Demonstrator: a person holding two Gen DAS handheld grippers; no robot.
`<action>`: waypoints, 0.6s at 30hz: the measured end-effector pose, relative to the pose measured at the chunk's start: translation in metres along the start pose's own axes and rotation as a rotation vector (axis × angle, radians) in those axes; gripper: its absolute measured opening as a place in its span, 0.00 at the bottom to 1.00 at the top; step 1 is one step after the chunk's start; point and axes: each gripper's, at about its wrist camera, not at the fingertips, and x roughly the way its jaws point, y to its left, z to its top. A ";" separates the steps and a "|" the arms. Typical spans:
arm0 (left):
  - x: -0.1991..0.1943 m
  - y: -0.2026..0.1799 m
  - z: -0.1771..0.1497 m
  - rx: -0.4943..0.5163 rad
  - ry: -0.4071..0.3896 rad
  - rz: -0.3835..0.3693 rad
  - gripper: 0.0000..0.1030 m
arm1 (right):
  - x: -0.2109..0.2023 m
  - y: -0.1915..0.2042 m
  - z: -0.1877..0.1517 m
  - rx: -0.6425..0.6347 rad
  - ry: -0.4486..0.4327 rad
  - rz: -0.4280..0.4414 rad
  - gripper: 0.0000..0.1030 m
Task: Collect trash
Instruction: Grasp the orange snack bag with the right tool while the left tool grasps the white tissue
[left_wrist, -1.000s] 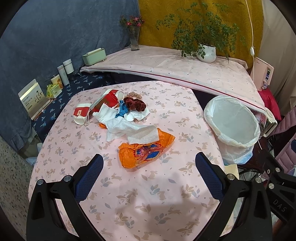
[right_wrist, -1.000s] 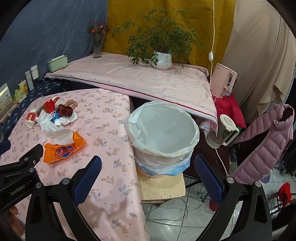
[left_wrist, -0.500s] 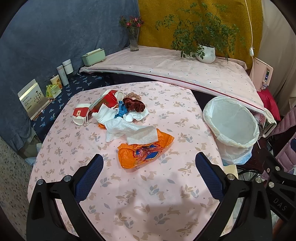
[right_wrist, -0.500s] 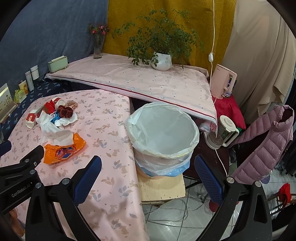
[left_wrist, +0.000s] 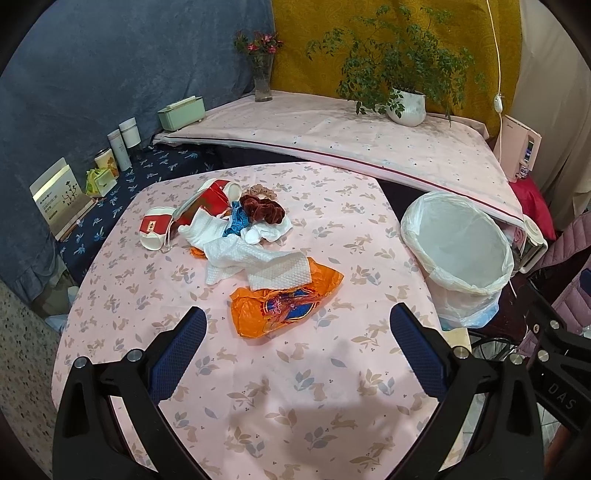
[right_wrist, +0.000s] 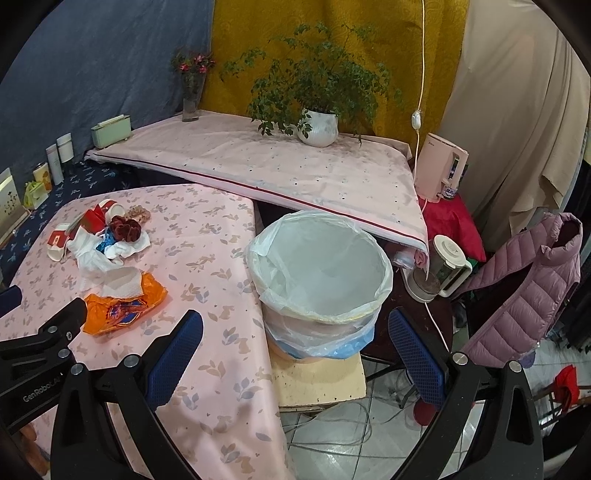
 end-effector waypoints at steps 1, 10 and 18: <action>0.000 0.000 0.001 0.002 -0.003 -0.002 0.92 | 0.000 0.001 0.000 -0.001 -0.001 -0.001 0.93; 0.011 0.018 0.007 -0.004 -0.005 -0.035 0.92 | 0.007 0.007 0.006 0.014 -0.011 0.023 0.93; 0.038 0.078 0.014 -0.085 -0.001 0.006 0.92 | 0.024 0.036 0.005 0.001 -0.030 0.089 0.93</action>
